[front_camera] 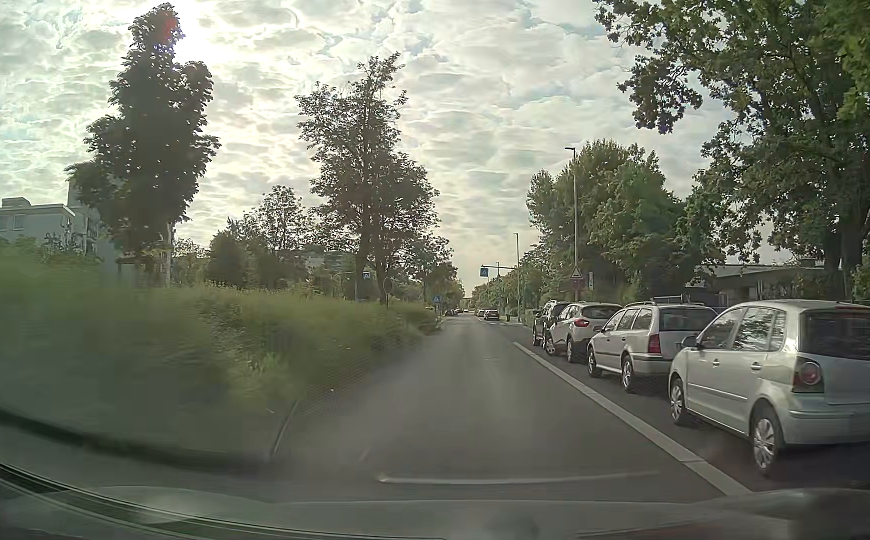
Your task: Follow the waypoints while adhering to traffic rules and regulations
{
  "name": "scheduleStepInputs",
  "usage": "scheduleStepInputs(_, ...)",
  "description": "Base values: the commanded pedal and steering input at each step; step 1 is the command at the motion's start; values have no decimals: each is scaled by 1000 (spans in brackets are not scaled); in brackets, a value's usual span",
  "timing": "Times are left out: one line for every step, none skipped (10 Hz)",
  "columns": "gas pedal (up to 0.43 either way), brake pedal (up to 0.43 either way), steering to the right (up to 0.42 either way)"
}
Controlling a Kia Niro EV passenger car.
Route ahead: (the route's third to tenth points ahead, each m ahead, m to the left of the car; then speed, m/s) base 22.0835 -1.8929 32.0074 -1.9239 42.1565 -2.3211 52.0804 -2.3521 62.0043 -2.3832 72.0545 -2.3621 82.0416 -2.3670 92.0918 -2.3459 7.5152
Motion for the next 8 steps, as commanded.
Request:
scheduleStepInputs(0,30,1)
scheduleStepInputs(0,30,1)
scheduleStepInputs(0,30,1)
scheduleStepInputs(0,30,1)
scheduleStepInputs(0,37,1)
scheduleStepInputs(0,30,1)
scheduleStepInputs(0,30,1)
scheduleStepInputs(0,30,1)
